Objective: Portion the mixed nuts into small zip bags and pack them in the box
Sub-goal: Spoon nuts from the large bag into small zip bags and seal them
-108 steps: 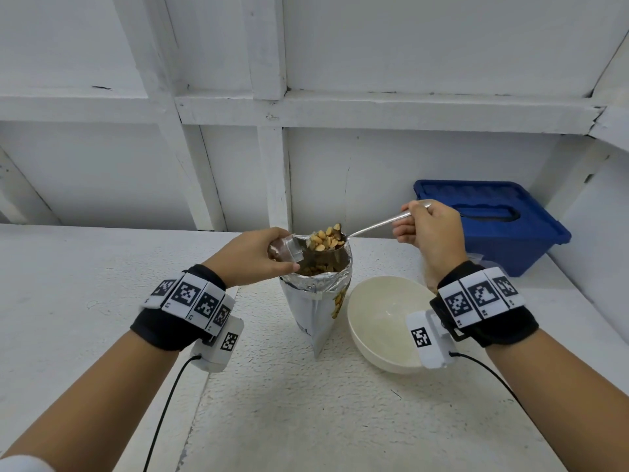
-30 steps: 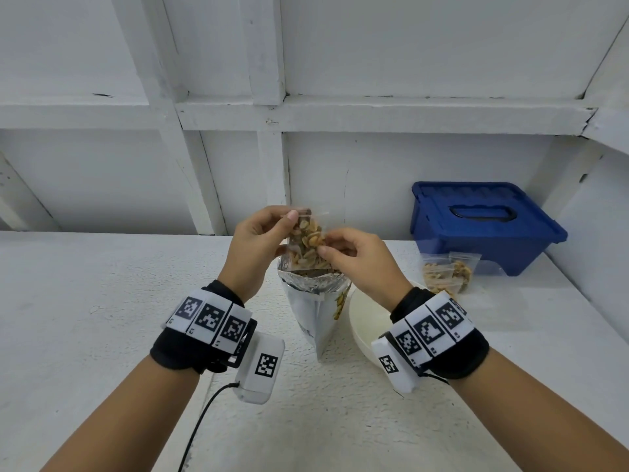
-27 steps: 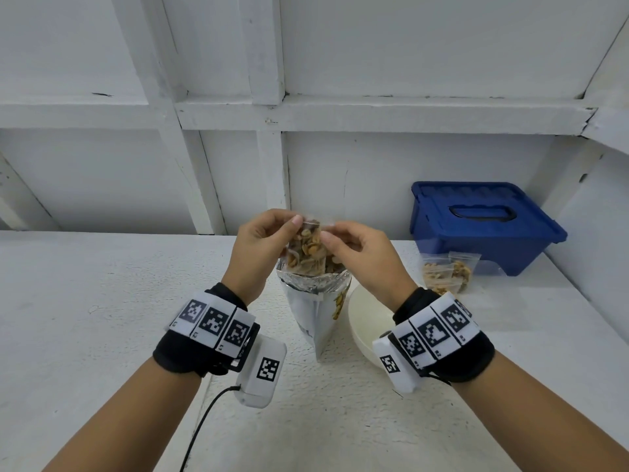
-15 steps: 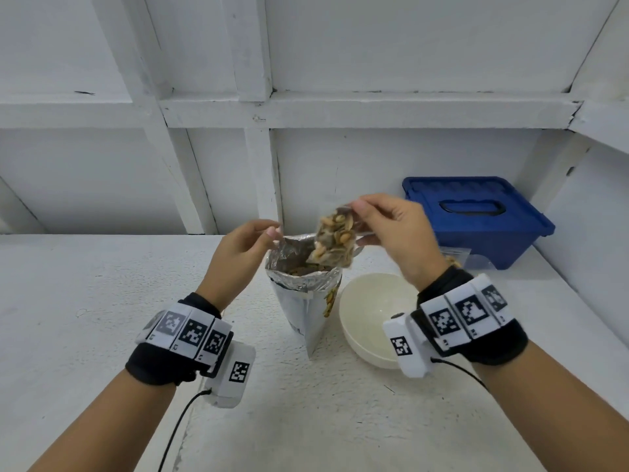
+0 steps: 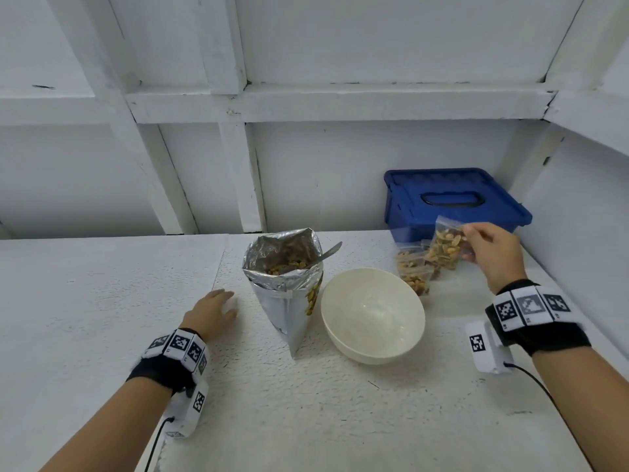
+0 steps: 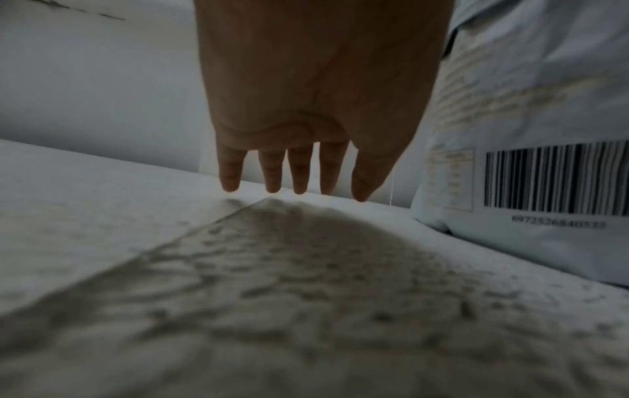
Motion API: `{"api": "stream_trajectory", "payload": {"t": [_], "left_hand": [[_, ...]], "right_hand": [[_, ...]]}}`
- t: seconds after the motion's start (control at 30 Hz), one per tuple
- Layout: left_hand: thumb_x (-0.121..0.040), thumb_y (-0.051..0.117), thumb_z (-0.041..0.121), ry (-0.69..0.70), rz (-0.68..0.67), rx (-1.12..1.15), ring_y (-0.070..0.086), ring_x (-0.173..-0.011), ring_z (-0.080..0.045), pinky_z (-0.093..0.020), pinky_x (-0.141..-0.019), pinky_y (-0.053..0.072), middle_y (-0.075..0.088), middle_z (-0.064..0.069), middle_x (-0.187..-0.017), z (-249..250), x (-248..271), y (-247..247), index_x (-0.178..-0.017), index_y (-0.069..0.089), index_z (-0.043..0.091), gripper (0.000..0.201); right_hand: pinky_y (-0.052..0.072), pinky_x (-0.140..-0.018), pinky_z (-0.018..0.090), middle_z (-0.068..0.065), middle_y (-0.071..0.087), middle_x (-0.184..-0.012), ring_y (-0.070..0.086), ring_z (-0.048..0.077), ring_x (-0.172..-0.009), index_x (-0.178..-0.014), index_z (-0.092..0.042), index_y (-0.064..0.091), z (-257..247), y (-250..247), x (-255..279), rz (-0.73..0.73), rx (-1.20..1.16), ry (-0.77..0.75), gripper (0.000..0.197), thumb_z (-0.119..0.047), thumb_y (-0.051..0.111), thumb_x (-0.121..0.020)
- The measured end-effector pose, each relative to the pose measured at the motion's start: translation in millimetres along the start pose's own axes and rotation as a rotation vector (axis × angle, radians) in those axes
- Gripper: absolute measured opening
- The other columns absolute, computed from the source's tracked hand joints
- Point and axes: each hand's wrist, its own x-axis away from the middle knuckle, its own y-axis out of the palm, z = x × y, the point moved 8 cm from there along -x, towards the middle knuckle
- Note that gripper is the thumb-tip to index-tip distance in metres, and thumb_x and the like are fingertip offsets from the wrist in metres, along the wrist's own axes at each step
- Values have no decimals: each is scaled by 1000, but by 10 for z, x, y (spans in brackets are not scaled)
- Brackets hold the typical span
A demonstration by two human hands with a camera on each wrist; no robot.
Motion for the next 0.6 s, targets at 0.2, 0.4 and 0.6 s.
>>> {"api": "stream_trajectory", "payload": {"t": [0.2,0.4,0.6], "left_hand": [[-91,52,42,-19,-99,-17,21,-141,-22,-40,-113,23,19,-6,-155,-79,-46,134,-145,27,15,66],[-91,52,42,-24,-111,-58,15,-142,-22,-39,-115,20,16,-5,-155,-86,-68,184,-144,26,12,67],[-91,51,42,-17,-106,-78,11,-143,-21,-38,-116,17,12,-5,-156,-94,-74,187,-146,23,12,68]], "right_hand": [[54,-75,38,14,61,-92,58,28,-86,-95,-6,63,518,49,-154,-84,117,84,15,-12,49,-94],[53,-62,21,15,59,-88,57,24,-80,-98,-3,61,785,292,-262,-172,132,217,14,-8,49,-94],[57,-61,20,17,61,-93,60,19,-72,-90,-5,58,962,302,-298,-68,97,308,8,-13,60,-89]]}}
